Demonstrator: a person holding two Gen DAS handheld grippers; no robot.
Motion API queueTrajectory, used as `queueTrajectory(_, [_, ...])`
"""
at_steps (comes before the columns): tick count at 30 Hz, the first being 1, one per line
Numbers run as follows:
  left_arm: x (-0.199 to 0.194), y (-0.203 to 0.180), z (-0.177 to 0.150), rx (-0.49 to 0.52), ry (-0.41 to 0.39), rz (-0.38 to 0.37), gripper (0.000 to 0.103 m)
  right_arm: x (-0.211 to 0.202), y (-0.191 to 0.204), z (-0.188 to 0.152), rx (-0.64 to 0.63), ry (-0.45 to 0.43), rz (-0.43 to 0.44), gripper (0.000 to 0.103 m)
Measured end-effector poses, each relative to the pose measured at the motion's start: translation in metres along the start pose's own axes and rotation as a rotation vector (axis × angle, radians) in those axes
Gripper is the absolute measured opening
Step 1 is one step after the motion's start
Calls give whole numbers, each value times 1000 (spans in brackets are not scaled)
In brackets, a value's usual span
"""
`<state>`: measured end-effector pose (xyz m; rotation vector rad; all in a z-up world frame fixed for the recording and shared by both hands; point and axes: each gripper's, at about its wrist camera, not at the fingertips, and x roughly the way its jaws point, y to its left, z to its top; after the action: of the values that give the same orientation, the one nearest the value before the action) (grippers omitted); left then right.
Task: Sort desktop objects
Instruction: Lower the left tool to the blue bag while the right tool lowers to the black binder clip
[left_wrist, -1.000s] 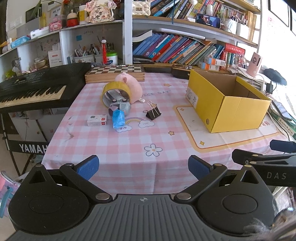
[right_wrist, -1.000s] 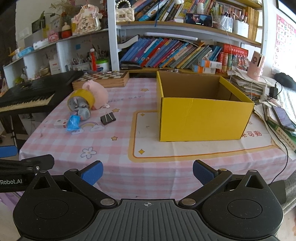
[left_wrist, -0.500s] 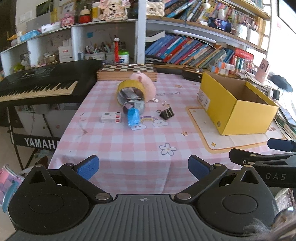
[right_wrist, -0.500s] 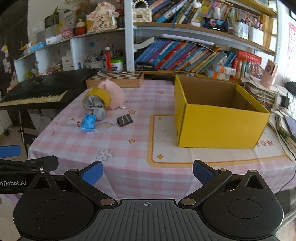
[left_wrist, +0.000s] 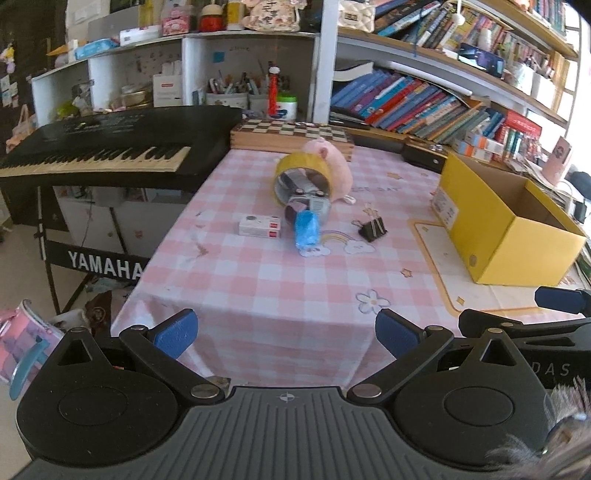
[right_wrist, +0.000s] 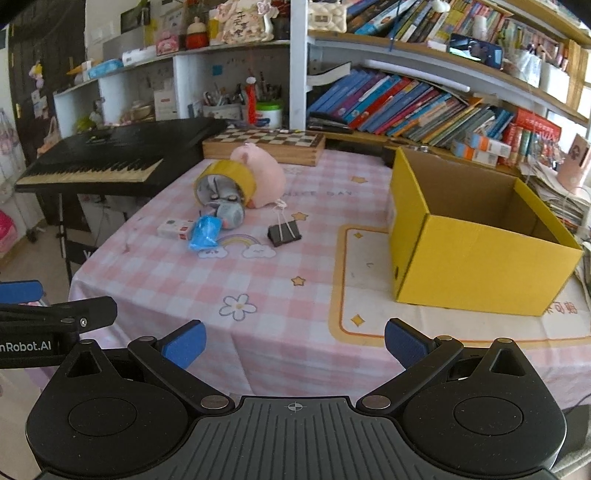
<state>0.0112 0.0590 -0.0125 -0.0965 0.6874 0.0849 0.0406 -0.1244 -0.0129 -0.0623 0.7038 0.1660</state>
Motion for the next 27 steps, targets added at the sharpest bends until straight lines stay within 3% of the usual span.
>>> queueTrajectory(17, [43, 16, 34, -108, 8, 91, 103, 65, 8, 46, -96, 25, 110, 103])
queueTrajectory(27, [81, 9, 57, -130, 55, 101, 103, 111, -2, 71, -133, 59, 139, 93])
